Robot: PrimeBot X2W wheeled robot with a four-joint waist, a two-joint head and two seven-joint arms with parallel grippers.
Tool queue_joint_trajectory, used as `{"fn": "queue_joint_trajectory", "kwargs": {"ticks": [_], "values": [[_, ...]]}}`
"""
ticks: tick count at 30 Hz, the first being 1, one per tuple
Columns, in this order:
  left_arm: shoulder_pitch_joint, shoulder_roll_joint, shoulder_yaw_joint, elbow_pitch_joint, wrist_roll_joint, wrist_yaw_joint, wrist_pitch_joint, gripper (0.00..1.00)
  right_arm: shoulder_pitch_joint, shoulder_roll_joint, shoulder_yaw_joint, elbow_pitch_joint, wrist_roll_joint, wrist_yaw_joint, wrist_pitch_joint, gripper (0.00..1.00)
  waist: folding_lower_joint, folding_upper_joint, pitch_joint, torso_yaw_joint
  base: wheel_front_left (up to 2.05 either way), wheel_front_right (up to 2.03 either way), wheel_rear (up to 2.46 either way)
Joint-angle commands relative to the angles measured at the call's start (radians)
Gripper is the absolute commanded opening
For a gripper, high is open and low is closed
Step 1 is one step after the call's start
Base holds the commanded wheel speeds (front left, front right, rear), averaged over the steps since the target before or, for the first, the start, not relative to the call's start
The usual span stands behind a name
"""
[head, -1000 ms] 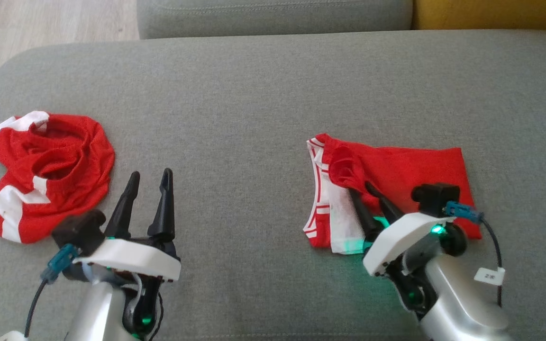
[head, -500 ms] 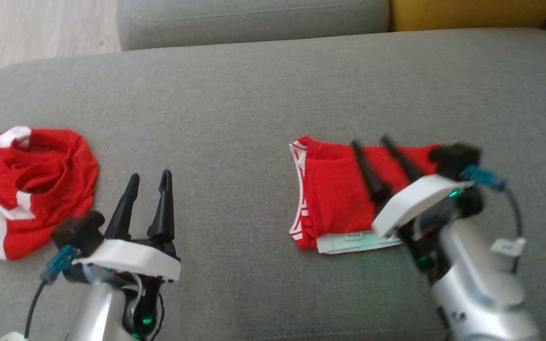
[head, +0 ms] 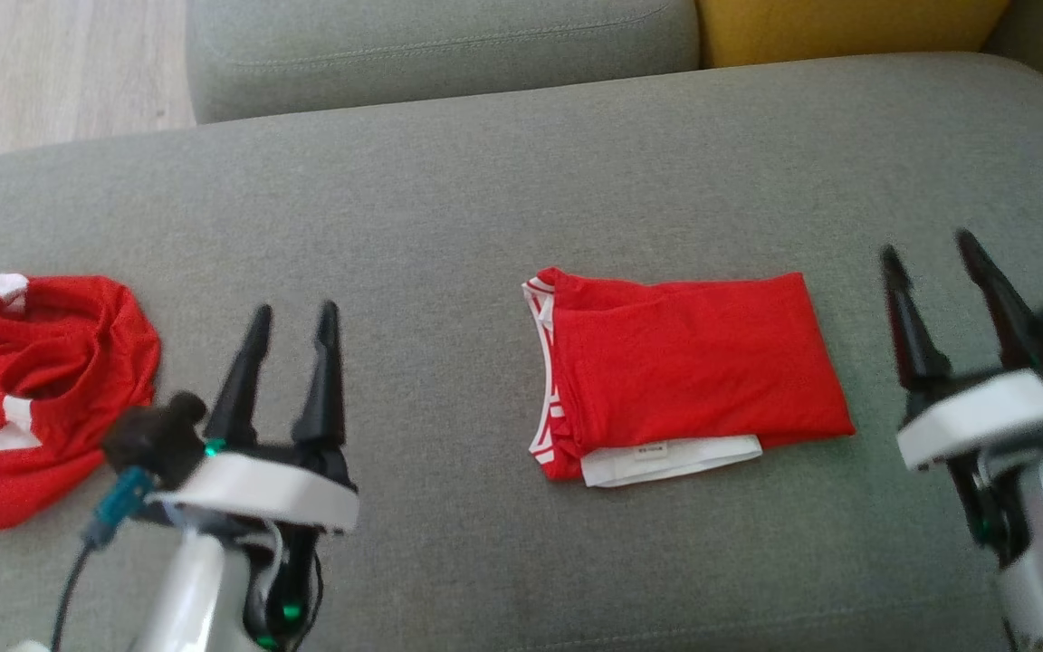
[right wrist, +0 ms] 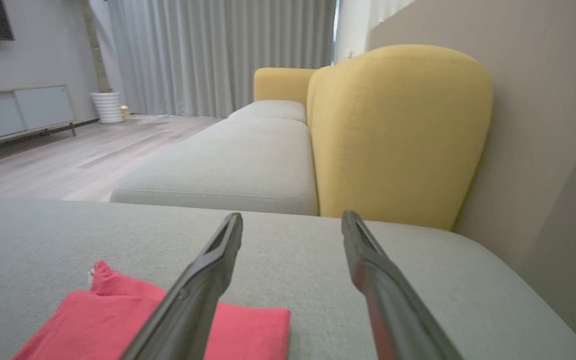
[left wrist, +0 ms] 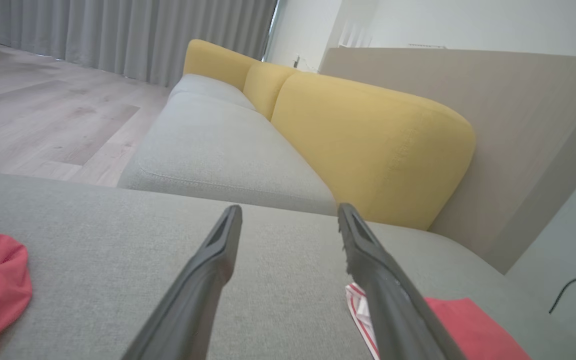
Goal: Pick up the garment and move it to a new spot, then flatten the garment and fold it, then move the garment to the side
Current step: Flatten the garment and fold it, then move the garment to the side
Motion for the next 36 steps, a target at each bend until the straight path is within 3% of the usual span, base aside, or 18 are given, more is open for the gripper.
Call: {"fn": "queue_joint_trajectory", "kwargs": {"ticks": [1, 9, 20, 36], "values": [[0.000, 0.007, 0.023, -0.042, 0.020, 0.006, -0.012, 1.00, 0.011, 0.009, -0.015, -0.029, -0.002, 0.003, -0.034, 1.00, 0.0000, -0.0001, 0.000, -0.003, 0.00, 0.00, 0.00], [0.051, 0.007, 0.012, -0.059, 0.026, 0.028, -0.012, 1.00, 0.083, 0.077, -0.060, -0.008, -0.063, 0.003, -0.100, 1.00, 0.0000, -0.0001, 0.010, -0.016, 0.00, 0.00, 0.00], [0.031, 0.007, 0.006, -0.059, 0.036, 0.027, -0.012, 1.00, 0.060, 0.108, -0.080, 0.014, -0.066, 0.003, -0.092, 1.00, 0.0000, -0.0001, 0.051, -0.004, 0.00, 0.00, 0.00], [-0.031, 0.007, -0.025, -0.030, 0.061, 0.018, -0.012, 1.00, -0.046, 0.204, -0.110, 0.251, -0.034, 0.003, -0.011, 1.00, 0.0000, -0.0001, 0.167, 0.034, 0.00, 0.00, 0.00]]}}
